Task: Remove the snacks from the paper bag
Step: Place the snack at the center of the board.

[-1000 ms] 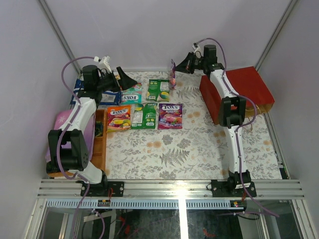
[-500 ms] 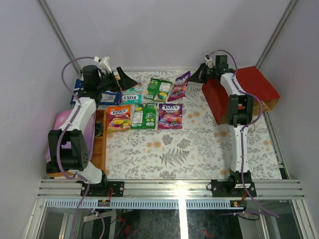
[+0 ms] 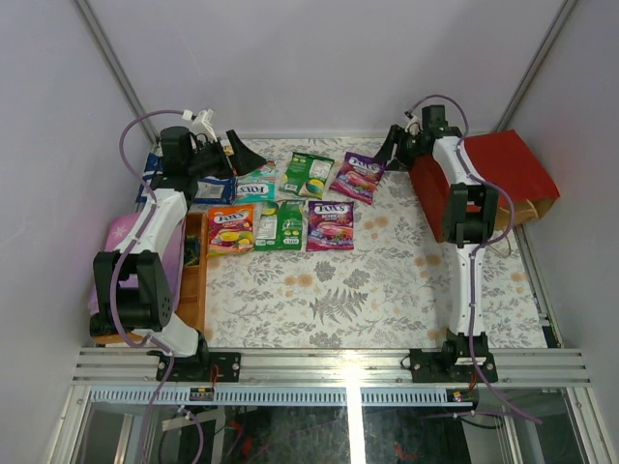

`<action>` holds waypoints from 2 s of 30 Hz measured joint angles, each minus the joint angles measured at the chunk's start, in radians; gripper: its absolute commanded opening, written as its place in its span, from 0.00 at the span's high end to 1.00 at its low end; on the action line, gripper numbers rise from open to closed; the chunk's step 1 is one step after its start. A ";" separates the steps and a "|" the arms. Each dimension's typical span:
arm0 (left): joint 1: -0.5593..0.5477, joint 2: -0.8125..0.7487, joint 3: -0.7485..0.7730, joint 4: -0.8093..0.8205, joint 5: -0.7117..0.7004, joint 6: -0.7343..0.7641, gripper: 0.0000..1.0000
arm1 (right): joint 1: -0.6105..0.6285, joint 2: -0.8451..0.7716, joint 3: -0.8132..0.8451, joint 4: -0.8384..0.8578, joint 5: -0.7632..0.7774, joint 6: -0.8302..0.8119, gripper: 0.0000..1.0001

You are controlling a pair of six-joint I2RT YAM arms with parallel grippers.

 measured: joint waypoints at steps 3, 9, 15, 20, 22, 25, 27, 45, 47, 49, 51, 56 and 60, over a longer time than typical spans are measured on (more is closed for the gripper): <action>0.000 0.000 0.000 0.000 0.000 0.000 0.00 | 0.035 -0.044 0.000 -0.062 0.168 -0.042 0.30; 0.000 0.001 0.000 0.000 0.000 0.000 0.00 | 0.186 -0.166 -0.027 -0.107 0.544 -0.073 0.33; 0.000 0.001 0.000 0.000 0.000 0.000 0.00 | 0.285 -0.189 -0.071 -0.107 0.736 -0.074 0.33; 0.000 0.001 0.000 0.000 0.000 0.002 0.00 | 0.277 -0.140 -0.074 -0.107 0.794 -0.076 0.29; 0.000 0.001 0.000 0.000 0.000 0.002 0.00 | 0.274 -0.117 -0.074 -0.106 0.810 -0.078 0.29; 0.000 0.001 0.000 0.000 0.000 0.003 0.00 | 0.276 -0.087 -0.074 -0.090 0.815 -0.085 0.29; 0.000 0.001 0.000 0.000 0.000 0.003 0.00 | 0.284 -0.067 -0.074 -0.062 0.813 -0.095 0.29; 0.000 0.008 0.001 -0.003 -0.001 0.012 0.00 | 0.324 -0.007 -0.043 0.086 0.728 -0.296 0.17; 0.000 0.008 0.002 -0.004 -0.001 0.013 0.00 | 0.324 -0.027 -0.069 0.095 0.742 -0.315 0.07; 0.000 0.008 0.003 -0.004 -0.001 0.013 0.00 | 0.324 -0.072 -0.127 0.103 0.756 -0.324 0.03; 0.000 0.008 0.004 -0.004 -0.001 0.014 0.00 | 0.324 -0.130 -0.188 0.112 0.763 -0.322 0.03; 0.000 0.008 0.005 -0.004 0.000 0.014 0.00 | 0.325 -0.229 -0.209 0.171 0.774 -0.232 0.00; 0.000 0.008 0.005 -0.004 -0.001 0.014 0.00 | 0.330 -0.208 -0.121 0.206 0.813 -0.143 0.00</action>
